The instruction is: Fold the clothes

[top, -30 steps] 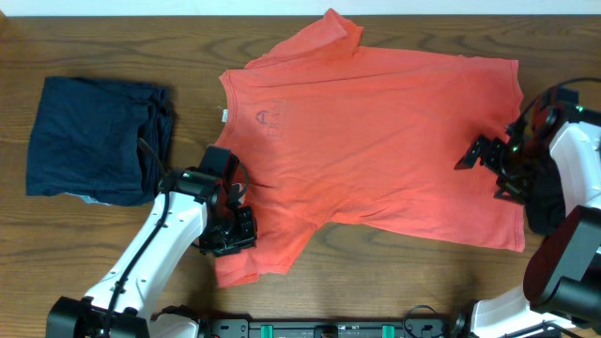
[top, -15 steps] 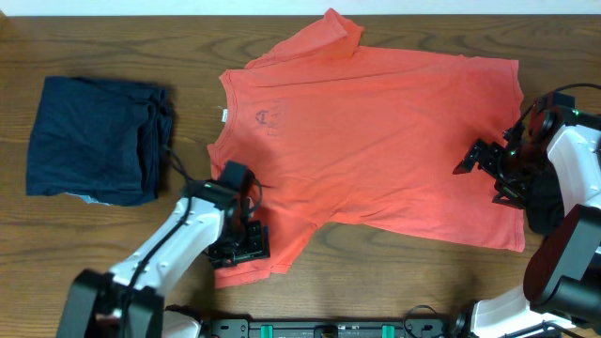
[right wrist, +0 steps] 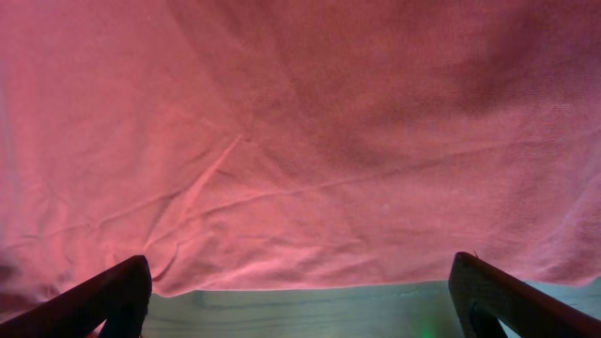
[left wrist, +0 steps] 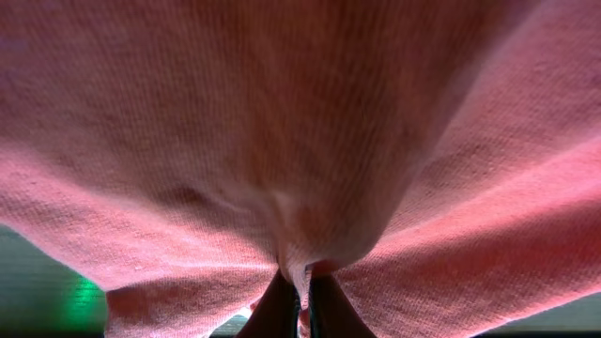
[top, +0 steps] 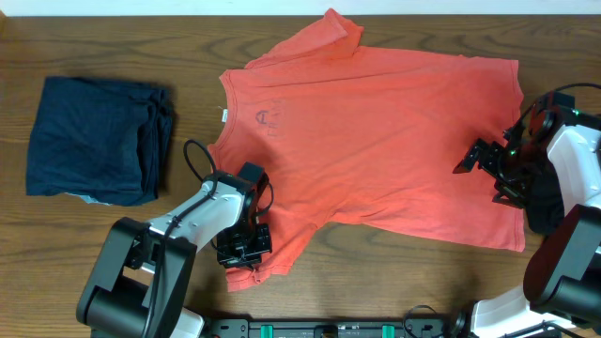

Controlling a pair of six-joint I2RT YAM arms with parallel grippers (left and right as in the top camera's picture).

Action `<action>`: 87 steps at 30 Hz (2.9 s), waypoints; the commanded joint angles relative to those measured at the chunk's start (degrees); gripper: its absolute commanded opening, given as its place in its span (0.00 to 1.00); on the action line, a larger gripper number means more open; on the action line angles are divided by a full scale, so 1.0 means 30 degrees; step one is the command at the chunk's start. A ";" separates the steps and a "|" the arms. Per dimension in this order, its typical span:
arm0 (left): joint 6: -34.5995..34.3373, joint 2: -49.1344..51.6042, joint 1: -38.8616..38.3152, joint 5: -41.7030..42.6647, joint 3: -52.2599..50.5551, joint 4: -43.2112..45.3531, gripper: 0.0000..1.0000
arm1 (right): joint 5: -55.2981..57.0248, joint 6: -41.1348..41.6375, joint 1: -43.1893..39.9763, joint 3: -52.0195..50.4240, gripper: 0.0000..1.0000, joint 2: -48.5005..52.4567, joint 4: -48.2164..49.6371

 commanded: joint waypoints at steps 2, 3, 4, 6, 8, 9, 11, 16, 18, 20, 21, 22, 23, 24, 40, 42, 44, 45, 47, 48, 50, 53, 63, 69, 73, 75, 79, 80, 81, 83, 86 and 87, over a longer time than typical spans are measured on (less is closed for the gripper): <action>0.0124 0.0197 -0.0189 -0.0255 0.0015 -0.0233 0.06 | 0.0044 0.0219 -0.0233 -0.0044 0.99 -0.0233 -0.0029; 0.0189 -0.0168 -0.0182 -0.0262 0.0248 -0.0605 0.06 | 0.0051 0.0219 -0.0233 -0.0044 0.99 -0.0233 0.0007; 0.0197 -0.0561 -0.0182 -0.0342 0.0488 -0.0969 0.06 | 0.0044 0.0219 -0.0240 -0.0044 0.99 -0.0233 0.0022; 0.0321 -0.1464 -0.0189 -0.0685 0.0969 -0.1639 0.06 | 0.0051 0.0219 -0.0277 -0.0044 0.99 -0.0233 0.0000; 0.0321 -0.2390 -0.0189 -0.1421 0.1319 -0.2295 0.06 | 0.0058 0.0219 -0.0386 -0.0044 0.99 -0.0233 -0.0182; 0.0313 -0.2892 -0.0182 -0.1800 0.1428 -0.2579 0.06 | 0.0131 0.0219 -0.0452 -0.0044 0.99 -0.0233 -0.0459; 0.0313 -0.3803 -0.0182 -0.2229 0.1494 -0.2856 0.06 | 0.0612 0.0226 -0.0525 -0.0153 0.99 -0.0240 -0.1515; -0.0211 -0.5129 0.0087 -0.2237 0.1494 -0.3002 0.06 | 0.4357 0.1843 -0.0823 -0.1137 0.99 -0.0233 -0.1829; -0.0262 -0.5501 0.0138 -0.2244 0.1494 -0.3031 0.06 | 0.5042 0.2798 -0.1464 -0.1668 0.99 -0.0233 -0.1115; -0.0255 -0.5719 0.0138 -0.2244 0.1494 -0.3147 0.06 | 0.4976 0.3104 -0.2412 -0.2164 0.99 -0.0233 -0.0488; -0.0255 -0.5785 0.0138 -0.2244 0.1494 -0.3177 0.06 | 0.4976 0.3104 -0.2885 -0.2361 0.99 -0.0233 -0.0219; -0.0255 -0.5785 0.0138 -0.2244 0.1494 -0.3213 0.06 | 0.4976 0.3096 -0.3453 -0.2586 0.99 -0.0233 0.0058; -0.0255 -0.5785 0.0138 -0.2244 0.1494 -0.3213 0.06 | 0.4976 0.3096 -0.3963 -0.2798 0.99 -0.0233 0.0226; -0.0255 -0.5785 0.0138 -0.2244 0.1494 -0.3206 0.06 | 0.4954 0.3104 -0.4524 -0.3060 0.96 -0.0233 0.0379; -0.0328 -0.5785 0.0138 -0.2251 0.1559 -0.3439 0.06 | 0.3264 0.4102 -0.6681 -0.7023 0.49 -0.0233 0.4940; -0.0342 -0.5821 0.0226 -0.2244 0.1661 -0.3679 0.06 | 0.3264 0.4087 -0.6681 -0.6980 0.34 -0.0248 0.4925; -0.0401 -0.5916 0.0532 -0.2244 0.1792 -0.3883 0.06 | 0.3257 0.4087 -0.6681 -0.6885 0.22 -0.0291 0.4736; -0.0393 -0.6011 0.0736 -0.2244 0.1865 -0.3956 0.06 | 0.3257 0.4087 -0.6681 -0.6834 0.18 -0.0372 0.4605; -0.0393 -0.6324 0.1319 -0.2244 0.2025 -0.4073 0.06 | 0.3249 0.4080 -0.6681 -0.6739 0.06 -0.0663 0.4357; -0.0386 -0.6543 0.1617 -0.2244 0.2091 -0.4138 0.06 | 0.3249 0.4073 -0.6681 -0.6630 0.01 -0.0918 0.4080; -0.0379 -0.7031 0.2135 -0.2244 0.2186 -0.4299 0.06 | 0.3249 0.3745 -0.6674 -0.6448 0.01 -0.1435 0.3643; -0.0321 -0.7970 0.2805 -0.2237 0.2215 -0.4765 0.06 | 0.3155 0.3104 -0.6674 -0.6120 0.01 -0.2718 0.2776; -0.0342 -1.0528 0.3031 -0.1894 0.3264 -0.8714 0.06 | 0.2251 0.1384 -0.5770 -0.3351 0.01 -0.7286 -0.1705; -0.0321 -1.1176 0.3031 -0.3330 0.5982 -1.1038 0.06 | 0.2251 0.1137 -0.5530 -0.2412 0.01 -0.8058 -0.3519; 0.0357 -1.1169 0.3031 -0.4393 0.7380 -1.1358 0.06 | 0.1909 0.1078 -0.5530 -0.2419 0.01 -0.8051 -0.3016; 0.0444 -1.1125 0.3031 -0.4393 0.7395 -1.0717 0.06 | 0.1421 0.1115 -0.5530 -0.2419 0.01 -0.8043 -0.2215; 0.1071 -1.0535 0.3009 -0.4386 0.7373 -0.9085 0.06 | 0.0335 0.1683 -0.5508 -0.2448 0.01 -0.7970 -0.0627; 0.1137 -1.0258 0.3009 -0.4386 0.7373 -0.8575 0.06 | 0.0073 0.1807 -0.5493 -0.2448 0.01 -0.7898 -0.0044; 0.1144 -1.0069 0.3009 -0.4379 0.7373 -0.8240 0.06 | -0.0306 0.1785 -0.5442 -0.2470 0.01 -0.7854 0.0583; 0.1515 -0.9544 0.2994 -0.4386 0.7373 -0.7278 0.06 | -0.1005 0.1719 -0.5289 -0.2492 0.01 -0.7708 0.1996; 0.2280 -0.8582 0.2994 -0.4386 0.7373 -0.5566 0.06 | -0.1843 0.2193 -0.5013 -0.2492 0.01 -0.7468 0.3883; 0.2565 -0.8233 0.2994 -0.4379 0.7373 -0.4947 0.06 | -0.1894 0.2594 -0.4954 -0.2484 0.01 -0.7388 0.4189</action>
